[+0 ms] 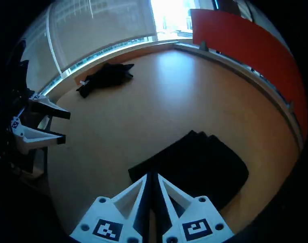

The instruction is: Fold towel

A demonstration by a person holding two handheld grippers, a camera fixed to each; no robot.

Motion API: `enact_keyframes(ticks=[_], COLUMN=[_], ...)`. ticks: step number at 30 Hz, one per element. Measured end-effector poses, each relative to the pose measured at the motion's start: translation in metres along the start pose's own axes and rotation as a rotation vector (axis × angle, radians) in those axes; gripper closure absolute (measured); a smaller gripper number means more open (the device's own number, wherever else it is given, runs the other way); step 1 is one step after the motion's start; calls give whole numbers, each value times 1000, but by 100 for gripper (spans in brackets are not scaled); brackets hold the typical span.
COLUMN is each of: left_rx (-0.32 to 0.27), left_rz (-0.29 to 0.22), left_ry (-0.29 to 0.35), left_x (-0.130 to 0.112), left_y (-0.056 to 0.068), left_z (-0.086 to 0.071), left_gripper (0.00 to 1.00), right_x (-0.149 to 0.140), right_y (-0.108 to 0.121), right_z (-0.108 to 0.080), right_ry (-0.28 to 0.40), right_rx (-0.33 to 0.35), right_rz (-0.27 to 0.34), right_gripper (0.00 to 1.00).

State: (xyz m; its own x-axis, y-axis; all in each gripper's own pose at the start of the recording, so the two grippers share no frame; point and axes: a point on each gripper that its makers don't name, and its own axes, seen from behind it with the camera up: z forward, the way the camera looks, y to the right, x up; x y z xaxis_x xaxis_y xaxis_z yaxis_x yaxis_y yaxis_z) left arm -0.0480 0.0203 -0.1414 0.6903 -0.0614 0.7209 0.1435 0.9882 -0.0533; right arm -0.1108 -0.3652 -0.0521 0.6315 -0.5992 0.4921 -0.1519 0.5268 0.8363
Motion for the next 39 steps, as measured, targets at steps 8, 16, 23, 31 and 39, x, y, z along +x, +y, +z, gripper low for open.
enact_keyframes(ticks=[8,16,23,31,39], left_rx=[0,-1,-3,-10,-16], left_rz=[8,13,16,16,24], left_ry=[1,3,7,5,3], left_x=[2,5,7,8,9], left_y=[1,2,2,5,8], left_z=[2,2,2,4,5], left_gripper=[7,7,7,7,7], right_x=[-3,-3,-19,-43,-68], right_y=[0,3,12,25,37], right_z=[-7,-17,-29,-46,-60], right_ry=[4,26,13,0,-26], right_rx=[5,-28,-71,-119,-163], right_rz=[-1,-9,6,35,58], right_gripper=[88,30,26,26,26])
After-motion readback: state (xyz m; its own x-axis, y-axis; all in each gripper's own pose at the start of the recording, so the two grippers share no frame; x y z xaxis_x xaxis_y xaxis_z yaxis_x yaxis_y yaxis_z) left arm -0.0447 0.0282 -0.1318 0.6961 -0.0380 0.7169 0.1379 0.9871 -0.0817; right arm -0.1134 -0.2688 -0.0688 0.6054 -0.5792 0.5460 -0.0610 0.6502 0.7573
